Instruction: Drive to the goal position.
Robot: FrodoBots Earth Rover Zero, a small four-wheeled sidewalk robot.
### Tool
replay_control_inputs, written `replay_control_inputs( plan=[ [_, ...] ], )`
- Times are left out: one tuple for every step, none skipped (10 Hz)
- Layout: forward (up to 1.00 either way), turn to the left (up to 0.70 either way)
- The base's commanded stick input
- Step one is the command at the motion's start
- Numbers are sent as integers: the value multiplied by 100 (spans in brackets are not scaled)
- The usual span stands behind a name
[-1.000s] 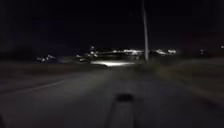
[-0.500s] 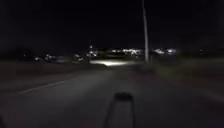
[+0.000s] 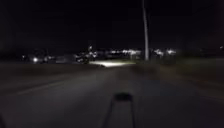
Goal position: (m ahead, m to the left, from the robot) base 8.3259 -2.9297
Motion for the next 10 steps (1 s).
replay_control_inputs(
  plan=[
    [70, 0],
    [70, 0],
    [70, 0],
    [70, 0],
    [70, 0],
    [70, 0],
    [70, 0],
    [70, 0],
    [70, 0],
    [70, 0]
  ],
)
